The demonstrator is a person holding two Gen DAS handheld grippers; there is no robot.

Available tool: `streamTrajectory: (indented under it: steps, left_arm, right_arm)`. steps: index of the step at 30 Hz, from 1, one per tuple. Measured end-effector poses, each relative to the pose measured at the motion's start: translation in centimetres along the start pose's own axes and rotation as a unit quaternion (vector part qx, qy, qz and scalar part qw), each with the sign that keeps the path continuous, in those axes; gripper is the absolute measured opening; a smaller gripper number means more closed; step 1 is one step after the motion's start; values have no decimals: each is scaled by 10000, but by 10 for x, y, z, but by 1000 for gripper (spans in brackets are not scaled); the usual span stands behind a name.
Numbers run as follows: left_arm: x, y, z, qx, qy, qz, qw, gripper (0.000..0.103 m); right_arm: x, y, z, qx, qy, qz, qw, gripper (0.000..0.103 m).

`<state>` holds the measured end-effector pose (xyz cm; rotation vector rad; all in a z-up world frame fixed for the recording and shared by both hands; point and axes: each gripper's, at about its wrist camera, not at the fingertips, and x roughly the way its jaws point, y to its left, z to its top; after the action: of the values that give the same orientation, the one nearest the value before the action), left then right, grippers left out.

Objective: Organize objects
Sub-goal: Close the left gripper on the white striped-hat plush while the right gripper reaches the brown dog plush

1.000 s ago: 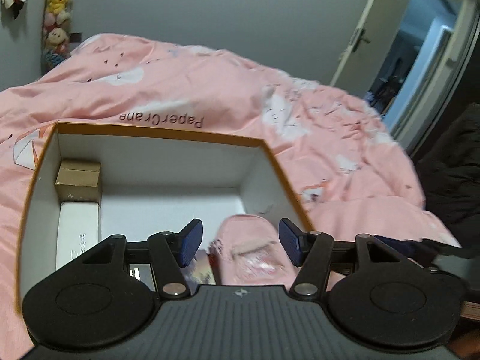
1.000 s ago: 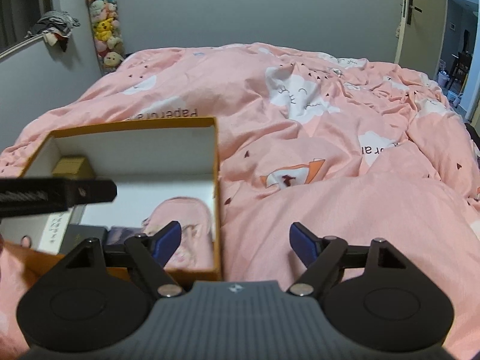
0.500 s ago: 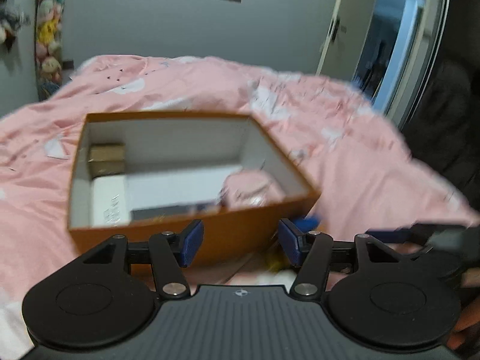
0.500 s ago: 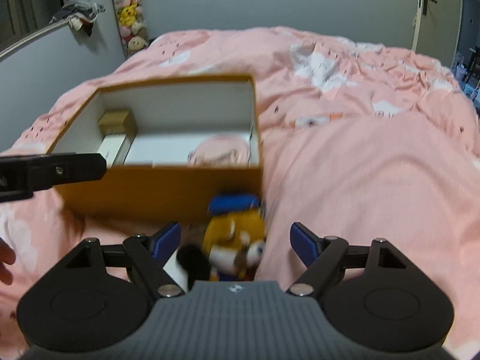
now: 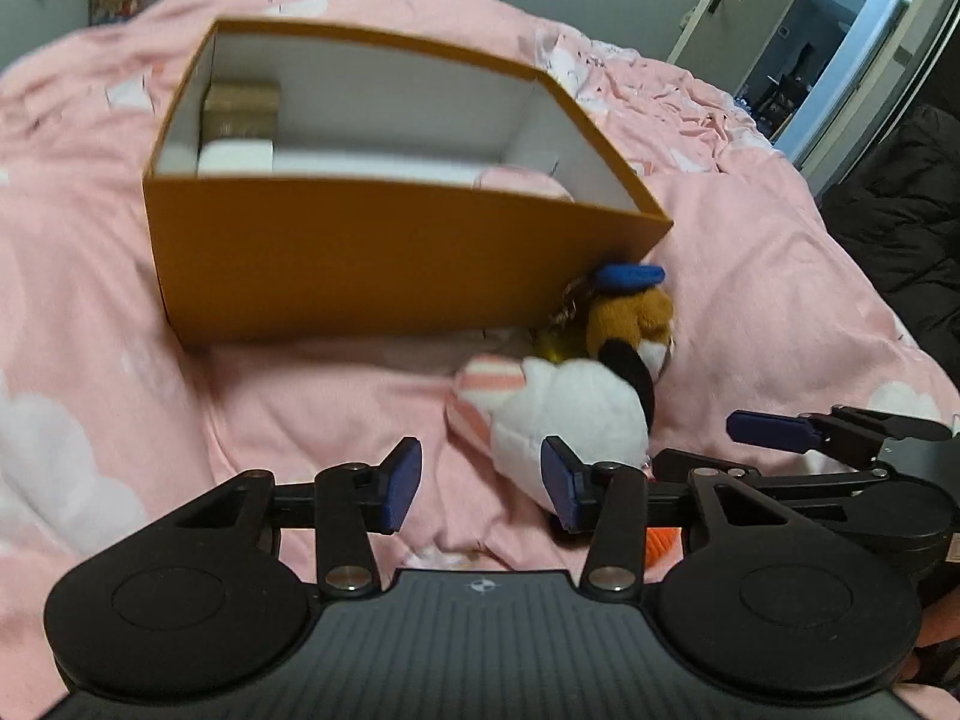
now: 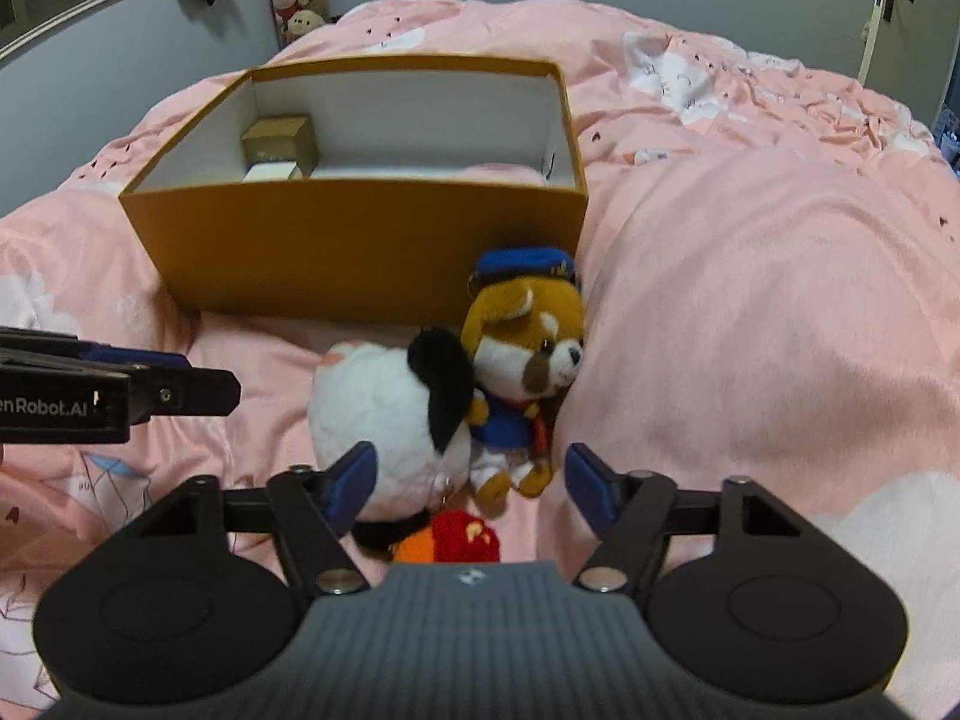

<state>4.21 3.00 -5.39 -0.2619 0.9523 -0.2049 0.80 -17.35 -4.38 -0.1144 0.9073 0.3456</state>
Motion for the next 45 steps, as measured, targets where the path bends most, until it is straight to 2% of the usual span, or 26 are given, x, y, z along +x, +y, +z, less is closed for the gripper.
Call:
streamTrajectory:
  steps: [5, 7, 9, 13, 17, 19, 22, 24, 26, 31, 34, 35, 41, 45]
  left_arm:
    - [6, -3, 0, 59, 120, -198, 9997, 54]
    - [9, -4, 0, 69, 161, -254, 9995, 54]
    - [13, -3, -1, 14, 204, -280, 9994, 54]
    - [12, 0, 0, -53, 175, -201, 9996, 54]
    - [11, -3, 1, 68, 109, -173, 9998, 54]
    - [12, -5, 1, 135, 127, -199, 9996, 54]
    - [11, -7, 2, 209, 90, -170, 9996, 54]
    - [5, -4, 3, 144, -56, -120, 9998, 54]
    - [-3, 0, 5, 34, -174, -72, 9998, 54]
    - [-20, 9, 8, -232, -351, -30, 9991, 54]
    - [-21, 13, 7, -353, -267, -81, 9990, 57]
    - [-17, 14, 7, -409, -189, -71, 9990, 57]
    - [17, 25, 4, -843, 431, -62, 9955, 60]
    - [33, 26, 5, -943, 587, -61, 9938, 63]
  right_arm:
    - [10, -6, -4, 198, 264, 43, 9994, 68]
    - [13, -7, -4, 220, 295, 100, 9993, 62]
    - [17, -6, -1, 224, 282, 190, 9992, 50]
    - [21, -13, 6, 564, 147, 299, 9979, 44]
    - [20, -24, 7, 885, 37, 2, 9961, 20]
    - [26, -27, 6, 940, 185, 7, 9954, 20]
    - [37, -20, 4, 788, 397, 133, 9960, 20]
    - [38, -10, 5, 543, 353, 172, 9978, 11]
    - [34, 0, 6, 304, 266, 322, 9987, 8]
    - [24, 22, 6, -88, 156, 1006, 9948, 7]
    - [27, 33, 3, -152, 382, 1623, 9859, 8]
    - [30, 36, 2, -210, 460, 1701, 9841, 8]
    - [32, 46, -2, -397, 619, 1796, 9810, 12]
    - [33, 42, -3, -291, 665, 1755, 9818, 19]
